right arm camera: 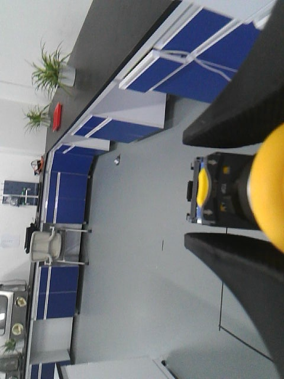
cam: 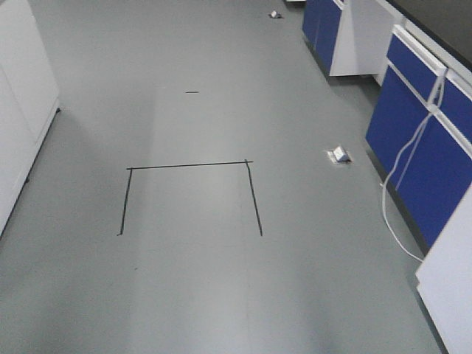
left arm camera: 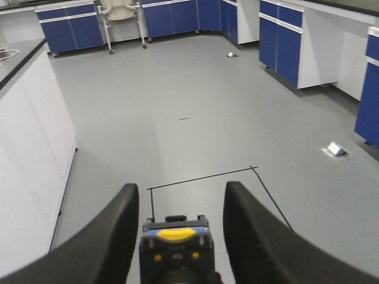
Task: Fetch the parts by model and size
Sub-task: 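Drive the base away from the bench across the lab floor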
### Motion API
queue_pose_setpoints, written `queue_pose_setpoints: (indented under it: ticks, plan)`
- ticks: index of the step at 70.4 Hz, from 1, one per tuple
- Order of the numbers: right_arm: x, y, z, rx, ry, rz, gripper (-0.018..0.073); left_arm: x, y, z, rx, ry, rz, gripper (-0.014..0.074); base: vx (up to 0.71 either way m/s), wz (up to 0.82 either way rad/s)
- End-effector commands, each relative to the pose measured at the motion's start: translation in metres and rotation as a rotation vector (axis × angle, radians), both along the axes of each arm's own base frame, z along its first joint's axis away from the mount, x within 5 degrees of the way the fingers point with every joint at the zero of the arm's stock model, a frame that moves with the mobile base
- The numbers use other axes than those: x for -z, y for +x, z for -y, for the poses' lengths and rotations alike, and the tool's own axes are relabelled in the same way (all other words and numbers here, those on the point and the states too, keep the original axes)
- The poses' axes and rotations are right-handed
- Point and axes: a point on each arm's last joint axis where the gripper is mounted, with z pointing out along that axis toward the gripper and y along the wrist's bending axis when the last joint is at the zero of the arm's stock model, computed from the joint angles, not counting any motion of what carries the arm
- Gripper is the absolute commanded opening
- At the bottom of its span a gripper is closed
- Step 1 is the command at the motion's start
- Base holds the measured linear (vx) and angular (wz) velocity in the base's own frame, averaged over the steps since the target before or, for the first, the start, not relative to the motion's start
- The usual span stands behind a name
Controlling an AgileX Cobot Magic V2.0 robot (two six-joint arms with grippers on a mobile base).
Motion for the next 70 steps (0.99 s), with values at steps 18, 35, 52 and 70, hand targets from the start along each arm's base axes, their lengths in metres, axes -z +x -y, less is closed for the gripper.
queue_pose_setpoints:
  ticks: [18, 35, 52, 70]
  plan:
    - [-0.0172, -0.0009, 0.0002, 0.003, 0.003, 0.107, -0.0010, -0.0166, 0.0010, 0.0007, 0.007, -0.010, 0.103, -0.0004, 0.18, 0.20]
    - [-0.0172, -0.0009, 0.0002, 0.003, 0.003, 0.107, -0.0010, -0.0166, 0.0010, 0.0007, 0.007, -0.010, 0.103, -0.0004, 0.31, 0.14]
    - [-0.0172, -0.0009, 0.0002, 0.003, 0.003, 0.107, -0.0010, -0.0165, 0.0010, 0.0007, 0.007, -0.010, 0.102, -0.0004, 0.42, 0.09]
    - [-0.0172, -0.0009, 0.0002, 0.003, 0.003, 0.107, -0.0010, -0.0165, 0.0010, 0.0007, 0.007, -0.010, 0.102, -0.0004, 0.45, 0.04]
